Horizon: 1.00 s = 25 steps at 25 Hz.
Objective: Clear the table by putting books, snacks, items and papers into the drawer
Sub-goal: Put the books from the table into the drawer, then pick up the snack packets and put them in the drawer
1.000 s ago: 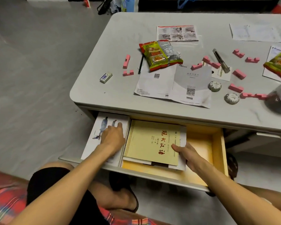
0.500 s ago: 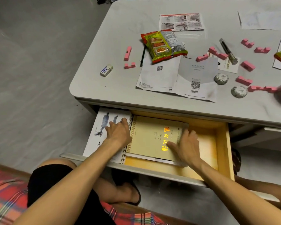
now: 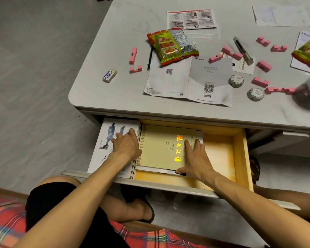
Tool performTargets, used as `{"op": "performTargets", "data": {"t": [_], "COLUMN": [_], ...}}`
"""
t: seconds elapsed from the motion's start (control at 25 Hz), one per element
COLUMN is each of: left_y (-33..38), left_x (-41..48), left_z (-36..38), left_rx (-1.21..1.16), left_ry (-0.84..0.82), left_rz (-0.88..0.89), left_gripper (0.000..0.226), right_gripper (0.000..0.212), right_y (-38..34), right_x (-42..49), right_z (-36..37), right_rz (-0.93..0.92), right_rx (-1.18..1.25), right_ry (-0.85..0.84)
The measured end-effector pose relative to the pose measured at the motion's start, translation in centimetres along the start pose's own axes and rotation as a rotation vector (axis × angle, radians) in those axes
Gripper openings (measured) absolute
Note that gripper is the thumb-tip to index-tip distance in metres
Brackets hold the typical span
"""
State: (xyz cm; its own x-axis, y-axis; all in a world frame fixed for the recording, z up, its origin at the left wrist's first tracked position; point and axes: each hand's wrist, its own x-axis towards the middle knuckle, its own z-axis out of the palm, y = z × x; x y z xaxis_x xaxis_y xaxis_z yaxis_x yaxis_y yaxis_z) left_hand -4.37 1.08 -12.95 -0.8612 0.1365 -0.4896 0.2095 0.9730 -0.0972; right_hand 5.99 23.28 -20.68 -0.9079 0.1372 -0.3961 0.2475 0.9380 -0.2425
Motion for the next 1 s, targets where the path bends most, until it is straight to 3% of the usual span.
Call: {"op": "performTargets", "data": {"t": [0.12, 0.24, 0.36, 0.56, 0.72, 0.88, 1.0], "left_y": [-0.1, -0.2, -0.4, -0.7, 0.6, 5.2, 9.1], "left_x": [0.3, 0.3, 0.1, -0.9, -2.0, -1.8, -0.2], "left_z": [0.0, -0.2, -0.7, -2.9, -6.1, -10.5, -13.8], "left_rx": [-0.009, -0.022, -0.034, -0.077, -0.255, -0.572, -0.677], "left_ry": [-0.004, -0.006, -0.035, -0.032, 0.119, 0.26, 0.342], "left_rz": [-0.006, -0.003, 0.002, 0.002, 0.096, 0.208, 0.263], "left_gripper": [0.06, 0.061, 0.065, 0.058, 0.038, 0.022, 0.027], "right_gripper": [0.118, 0.078, 0.063, 0.053, 0.032, 0.024, 0.026], "right_y": [0.5, 1.2, 1.7, 2.2, 2.7, 4.1, 6.2], "right_x": [0.2, 0.9, 1.2, 0.4, -1.3, -2.7, -1.3], "right_z": [-0.3, -0.3, -0.3, -2.9, -9.1, -16.4, -20.2], "right_rz": [0.047, 0.208, 0.284, 0.239, 0.0, -0.113, -0.097], "right_rx": [0.133, 0.381, 0.512, 0.503, 0.424, 0.462, 0.397], "right_ry": [-0.011, 0.165, 0.066, 0.014, 0.063, 0.254, 0.446]}}
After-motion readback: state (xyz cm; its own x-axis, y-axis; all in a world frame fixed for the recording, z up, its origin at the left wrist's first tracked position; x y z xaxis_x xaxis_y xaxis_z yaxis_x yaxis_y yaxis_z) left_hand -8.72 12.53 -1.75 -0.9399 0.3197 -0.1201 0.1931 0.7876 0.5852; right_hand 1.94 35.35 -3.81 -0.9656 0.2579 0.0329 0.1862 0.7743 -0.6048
